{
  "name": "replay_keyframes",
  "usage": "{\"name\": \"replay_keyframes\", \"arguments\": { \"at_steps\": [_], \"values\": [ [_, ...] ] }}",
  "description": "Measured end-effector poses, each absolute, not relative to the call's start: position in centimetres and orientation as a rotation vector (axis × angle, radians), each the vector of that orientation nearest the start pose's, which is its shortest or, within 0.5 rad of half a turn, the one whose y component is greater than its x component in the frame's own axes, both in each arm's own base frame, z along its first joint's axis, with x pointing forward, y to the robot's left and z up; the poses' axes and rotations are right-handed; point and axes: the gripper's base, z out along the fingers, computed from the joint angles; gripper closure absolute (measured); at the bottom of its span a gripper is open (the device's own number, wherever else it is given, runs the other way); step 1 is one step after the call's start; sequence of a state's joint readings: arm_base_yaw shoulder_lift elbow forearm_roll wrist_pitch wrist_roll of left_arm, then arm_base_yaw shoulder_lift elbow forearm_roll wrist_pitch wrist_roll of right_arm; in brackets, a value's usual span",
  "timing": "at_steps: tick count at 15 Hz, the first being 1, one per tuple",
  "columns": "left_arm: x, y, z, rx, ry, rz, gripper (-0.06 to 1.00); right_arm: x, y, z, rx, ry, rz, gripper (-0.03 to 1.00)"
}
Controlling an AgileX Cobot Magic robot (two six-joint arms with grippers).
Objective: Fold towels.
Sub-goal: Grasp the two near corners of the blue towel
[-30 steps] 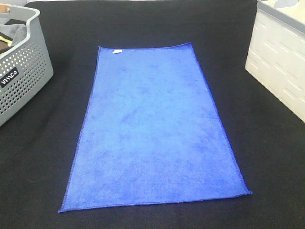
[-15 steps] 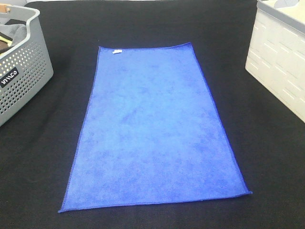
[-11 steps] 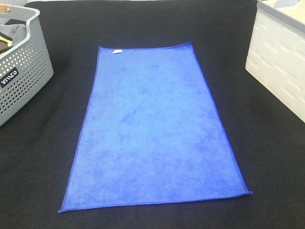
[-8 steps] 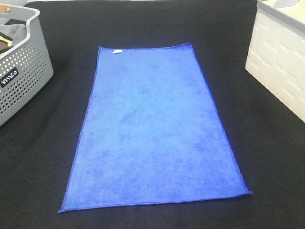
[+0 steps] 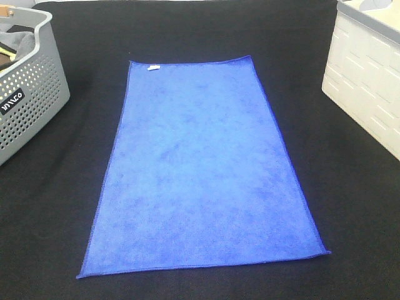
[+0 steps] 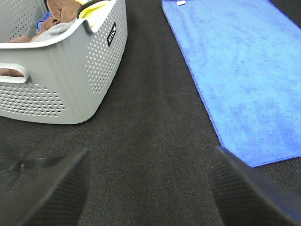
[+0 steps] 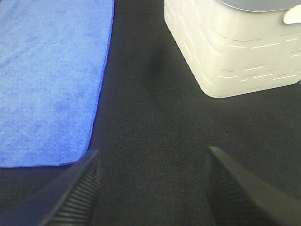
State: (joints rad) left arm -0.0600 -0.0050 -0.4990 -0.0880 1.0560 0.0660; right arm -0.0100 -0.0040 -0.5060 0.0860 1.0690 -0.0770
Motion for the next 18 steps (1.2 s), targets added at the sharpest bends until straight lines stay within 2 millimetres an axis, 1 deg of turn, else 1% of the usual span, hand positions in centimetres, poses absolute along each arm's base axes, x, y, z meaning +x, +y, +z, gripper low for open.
{"name": "replay_keyframes", "arguments": {
  "at_steps": [18],
  "values": [
    [-0.59,-0.66,27.76,0.132,2.03,-0.101,0.26,-0.66,0.69,27.85,-0.073,2.039,0.048,0.36]
  ]
}}
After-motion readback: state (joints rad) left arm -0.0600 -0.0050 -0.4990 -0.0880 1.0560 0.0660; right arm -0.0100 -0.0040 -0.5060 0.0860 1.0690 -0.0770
